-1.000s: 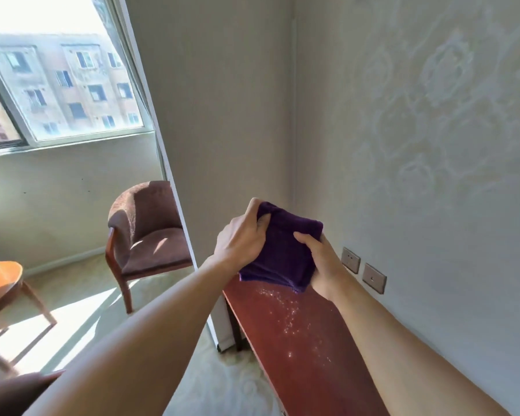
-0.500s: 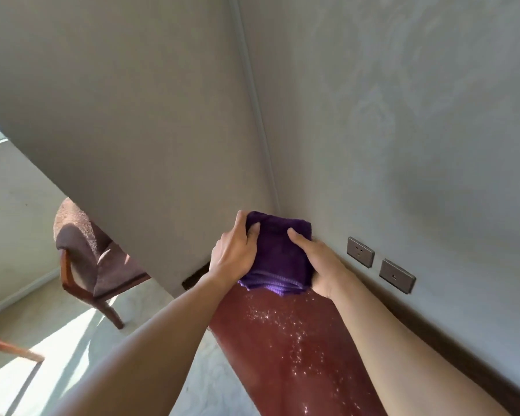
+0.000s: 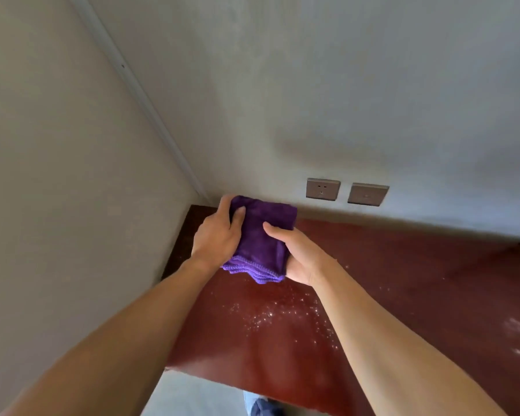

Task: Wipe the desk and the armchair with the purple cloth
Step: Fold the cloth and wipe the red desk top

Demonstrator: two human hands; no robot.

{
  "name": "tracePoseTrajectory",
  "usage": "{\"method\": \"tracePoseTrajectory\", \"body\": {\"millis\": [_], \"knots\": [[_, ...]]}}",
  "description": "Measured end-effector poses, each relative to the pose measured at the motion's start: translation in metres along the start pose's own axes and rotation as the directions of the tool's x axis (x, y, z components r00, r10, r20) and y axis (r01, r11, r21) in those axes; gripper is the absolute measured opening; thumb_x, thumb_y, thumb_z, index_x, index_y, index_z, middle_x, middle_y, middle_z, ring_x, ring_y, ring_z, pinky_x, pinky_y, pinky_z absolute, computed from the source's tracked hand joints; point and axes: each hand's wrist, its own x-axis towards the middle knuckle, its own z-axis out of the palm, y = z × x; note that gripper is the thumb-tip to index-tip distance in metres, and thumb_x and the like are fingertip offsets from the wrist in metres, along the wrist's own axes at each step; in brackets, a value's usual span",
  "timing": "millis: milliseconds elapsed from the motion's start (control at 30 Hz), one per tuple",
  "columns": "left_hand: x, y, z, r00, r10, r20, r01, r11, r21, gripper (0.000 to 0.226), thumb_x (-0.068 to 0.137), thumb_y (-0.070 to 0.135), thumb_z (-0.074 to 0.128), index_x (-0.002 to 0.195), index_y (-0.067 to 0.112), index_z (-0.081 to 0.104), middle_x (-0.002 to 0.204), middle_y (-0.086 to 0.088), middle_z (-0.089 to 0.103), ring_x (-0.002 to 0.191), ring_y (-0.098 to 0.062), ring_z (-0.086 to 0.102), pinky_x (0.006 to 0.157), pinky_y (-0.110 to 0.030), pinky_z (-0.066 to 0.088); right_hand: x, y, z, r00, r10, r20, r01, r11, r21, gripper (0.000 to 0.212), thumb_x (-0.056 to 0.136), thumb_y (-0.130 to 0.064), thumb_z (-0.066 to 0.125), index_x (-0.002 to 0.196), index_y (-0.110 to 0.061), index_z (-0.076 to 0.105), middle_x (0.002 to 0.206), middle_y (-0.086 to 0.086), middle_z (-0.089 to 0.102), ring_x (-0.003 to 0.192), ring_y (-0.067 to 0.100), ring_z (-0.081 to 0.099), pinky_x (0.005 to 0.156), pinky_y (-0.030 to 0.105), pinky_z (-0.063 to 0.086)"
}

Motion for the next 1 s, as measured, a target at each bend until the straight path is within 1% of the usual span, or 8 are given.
{"method": "tracePoseTrajectory", "body": {"millis": [367,433,500,600,700,833,900,1000], "knots": [[-0.003,-0.103,0.054,0.987,0.113,0.116,-0.105,0.992,-0.071,0.032,0.1,0.05,0.035,0.132,0.044,0.04,0.11,0.015,0.063,0.102,-0.016,0.062,0.081,-0.039,0.048,0.043,0.11,-0.002,0.964,-0.078,-0.253,0.149,0.949,0.279,0.042,0.1,-0.022,0.061,0.138,-0.004,0.058,0.132,0.021,0.067,0.123,0.038,0.064,0.108,0.056,0.047],[-0.007,-0.131,0.059,0.998,0.051,0.038,-0.049,0.997,-0.062,0.035,0.102,0.038,0.038,0.136,0.034,0.044,0.115,0.007,0.061,0.109,-0.018,0.055,0.089,-0.041,0.049,0.058,0.118,-0.002,0.899,-0.173,-0.403,0.284,0.93,0.234,0.037,0.099,-0.021,0.064,0.134,-0.01,0.062,0.127,0.013,0.072,0.117,0.031,0.069,0.109,0.054,0.047],[-0.013,-0.161,0.061,0.999,-0.023,-0.049,0.026,0.999,0.047,0.036,0.102,0.026,0.041,0.138,0.023,0.047,0.124,-0.004,0.059,0.117,-0.025,0.051,0.095,-0.044,0.047,0.07,0.119,-0.001,0.734,-0.378,-0.564,0.434,0.9,-0.038,0.031,0.098,-0.019,0.065,0.129,-0.023,0.065,0.116,-0.005,0.077,0.107,0.015,0.073,0.107,0.043,0.05],[-0.031,-0.199,0.06,0.991,-0.076,-0.114,0.096,0.978,0.184,0.038,0.1,0.015,0.046,0.137,0.011,0.05,0.131,-0.013,0.056,0.123,-0.031,0.05,0.104,-0.045,0.043,0.091,0.121,-0.006,0.599,-0.682,-0.419,0.411,0.711,-0.57,0.05,0.1,-0.015,0.06,0.146,-0.033,0.05,0.126,-0.012,0.069,0.107,0.008,0.068,0.098,0.029,0.053],[-0.059,-0.227,0.061,0.975,-0.133,-0.177,0.17,0.963,0.21,0.04,0.096,0.012,0.05,0.136,0.008,0.05,0.133,-0.014,0.053,0.124,-0.033,0.049,0.106,-0.046,0.042,0.136,0.133,-0.012,0.662,-0.684,-0.306,0.126,0.504,-0.854,0.066,0.102,-0.021,0.057,0.159,-0.035,0.027,0.167,0.002,0.027,0.157,0.025,0.015,0.127,0.049,0.009],[-0.1,-0.268,0.061,0.98,-0.113,-0.162,0.161,0.932,0.324,0.044,0.097,0.013,0.045,0.14,0.003,0.05,0.144,-0.014,0.05,0.132,-0.032,0.048,0.111,-0.046,0.041,0.203,0.173,0.015,0.774,-0.572,-0.272,-0.247,0.123,-0.961,0.072,0.102,-0.046,0.045,0.163,-0.028,0.01,0.171,0.015,0.003,0.156,0.04,-0.007,0.124,0.058,-0.006],[-0.117,-0.283,0.062,0.995,-0.072,-0.065,0.093,0.909,0.407,0.052,0.099,0.022,0.034,0.145,0.002,0.047,0.152,-0.013,0.046,0.139,-0.03,0.045,0.113,-0.044,0.041,0.23,0.199,0.033,0.818,-0.554,-0.155,-0.262,-0.118,-0.958,0.078,0.1,-0.053,0.04,0.163,-0.025,0.003,0.17,0.017,-0.006,0.155,0.041,-0.014,0.123,0.059,-0.008],[-0.13,-0.297,0.066,0.999,-0.046,0.019,0.032,0.89,0.456,0.057,0.1,0.026,0.026,0.148,-0.001,0.042,0.157,-0.013,0.038,0.146,-0.028,0.038,0.116,-0.042,0.037,0.266,0.218,0.057,0.877,-0.48,0.0,-0.173,-0.316,-0.933,0.081,0.098,-0.058,0.038,0.162,-0.027,0.0,0.17,0.016,-0.013,0.154,0.041,-0.018,0.122,0.058,-0.013]]}}
